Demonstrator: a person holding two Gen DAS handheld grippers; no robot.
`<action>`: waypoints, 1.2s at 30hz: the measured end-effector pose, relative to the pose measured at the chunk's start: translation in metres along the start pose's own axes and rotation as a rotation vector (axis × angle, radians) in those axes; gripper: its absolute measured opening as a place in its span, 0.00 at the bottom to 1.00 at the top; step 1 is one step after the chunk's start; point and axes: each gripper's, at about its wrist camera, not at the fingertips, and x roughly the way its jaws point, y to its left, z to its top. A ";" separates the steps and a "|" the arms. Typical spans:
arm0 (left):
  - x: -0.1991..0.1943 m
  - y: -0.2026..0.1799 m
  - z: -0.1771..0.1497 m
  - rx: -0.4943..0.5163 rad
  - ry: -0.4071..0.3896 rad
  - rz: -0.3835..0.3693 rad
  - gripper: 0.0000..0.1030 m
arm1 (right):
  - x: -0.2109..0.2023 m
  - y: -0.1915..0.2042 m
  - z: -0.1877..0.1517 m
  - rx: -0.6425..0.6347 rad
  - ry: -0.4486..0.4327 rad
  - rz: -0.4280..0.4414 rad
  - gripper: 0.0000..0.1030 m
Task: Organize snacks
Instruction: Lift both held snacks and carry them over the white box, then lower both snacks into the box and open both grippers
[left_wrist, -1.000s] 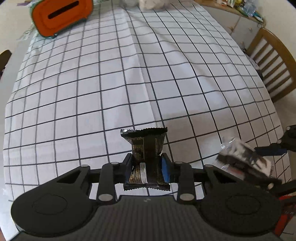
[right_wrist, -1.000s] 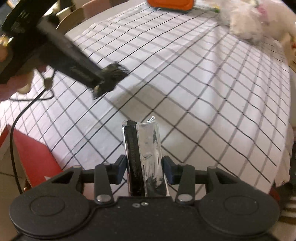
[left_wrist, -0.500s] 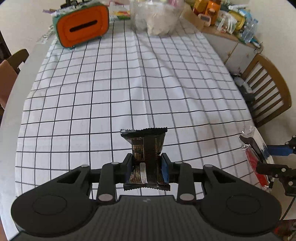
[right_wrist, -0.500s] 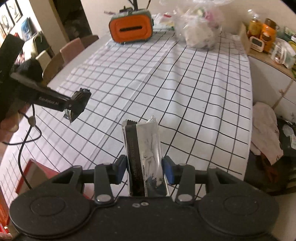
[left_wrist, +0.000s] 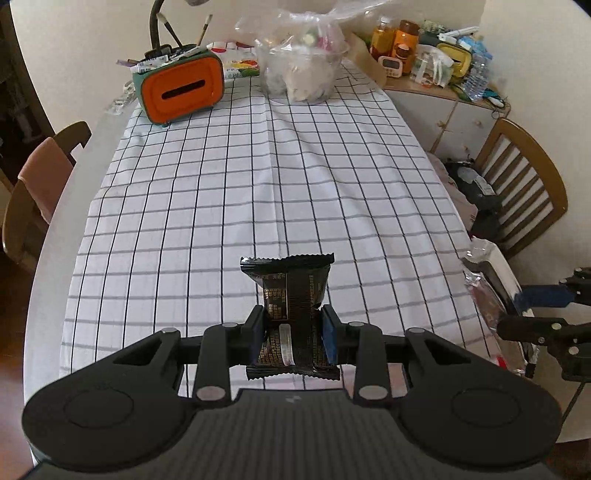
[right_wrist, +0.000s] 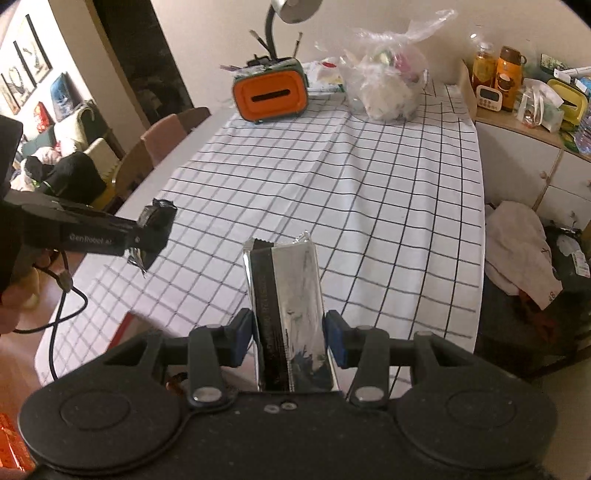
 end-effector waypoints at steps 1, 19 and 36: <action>-0.003 -0.003 -0.005 0.000 0.004 -0.001 0.30 | -0.003 0.001 -0.004 0.002 -0.003 0.007 0.41; -0.013 -0.048 -0.086 -0.039 0.065 0.060 0.30 | -0.008 0.030 -0.073 0.047 0.016 0.051 0.41; 0.022 -0.069 -0.133 -0.031 0.191 0.069 0.30 | 0.027 0.052 -0.118 0.036 0.126 0.016 0.41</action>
